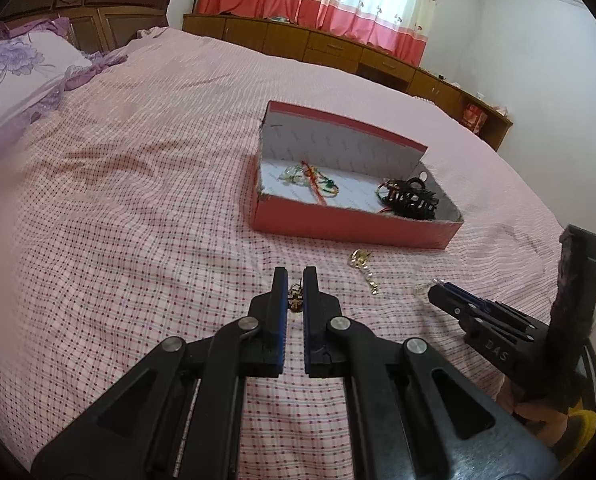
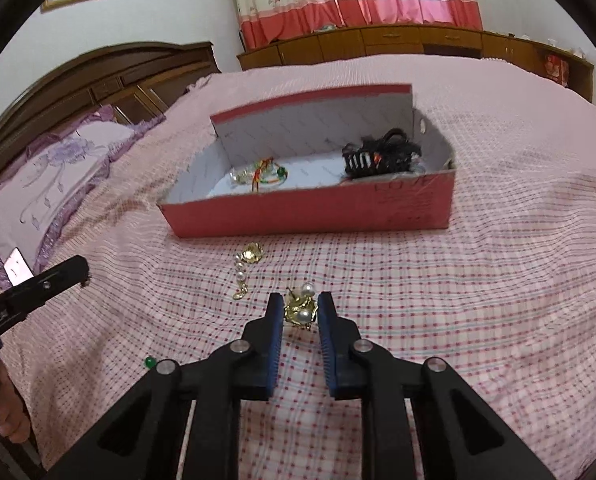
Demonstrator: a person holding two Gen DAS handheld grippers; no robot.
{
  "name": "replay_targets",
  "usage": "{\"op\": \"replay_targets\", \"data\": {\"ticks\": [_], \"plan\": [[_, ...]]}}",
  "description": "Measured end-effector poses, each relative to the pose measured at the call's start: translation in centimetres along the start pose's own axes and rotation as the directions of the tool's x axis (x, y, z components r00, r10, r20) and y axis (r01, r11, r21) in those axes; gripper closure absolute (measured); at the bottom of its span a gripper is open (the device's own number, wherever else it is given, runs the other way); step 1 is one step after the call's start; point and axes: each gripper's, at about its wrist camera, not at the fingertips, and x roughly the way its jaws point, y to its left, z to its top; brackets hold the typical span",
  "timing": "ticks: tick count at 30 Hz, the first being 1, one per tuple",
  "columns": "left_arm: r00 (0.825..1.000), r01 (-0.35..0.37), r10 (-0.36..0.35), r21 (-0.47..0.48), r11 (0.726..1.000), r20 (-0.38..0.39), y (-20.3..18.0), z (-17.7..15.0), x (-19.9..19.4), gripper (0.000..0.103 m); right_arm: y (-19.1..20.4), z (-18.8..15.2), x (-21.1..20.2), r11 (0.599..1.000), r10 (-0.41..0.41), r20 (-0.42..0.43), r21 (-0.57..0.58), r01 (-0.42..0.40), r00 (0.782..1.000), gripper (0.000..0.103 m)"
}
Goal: Organize jewelry
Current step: 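Carry both gold earrings into the box and open both tools to release them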
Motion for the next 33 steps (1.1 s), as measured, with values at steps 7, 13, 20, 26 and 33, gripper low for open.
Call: {"op": "replay_targets", "data": {"ticks": [7,13,20,26,33], "plan": [[1.000,0.009,-0.009,0.008,1.000,0.017,-1.4,1.3,0.1,0.103,-0.8,1.2,-3.2,1.000,0.011,0.081,0.013,-0.012,0.997,0.084],[0.998,0.019,-0.021,0.044,0.999,0.056,-3.1,3.0,0.2,0.103,-1.1,3.0,-4.8,1.000,0.008,0.151,0.018,-0.011,0.989,0.084],[0.994,0.034,-0.041,0.070,0.997,0.100,-4.6,5.4,1.2,0.103,-1.4,5.1,-5.1,1.000,0.000,0.201,0.008,-0.002,0.980,0.084],[0.986,0.043,-0.055,0.080,0.996,0.160,-5.3,7.7,2.3,0.103,-1.6,7.3,-4.4,1.000,-0.014,0.243,-0.009,0.016,0.970,0.084],[0.976,0.038,-0.055,0.083,0.996,0.212,-5.7,9.8,4.1,0.103,-2.3,10.2,-2.5,0.999,-0.040,0.276,-0.013,0.046,0.960,0.084]]}}
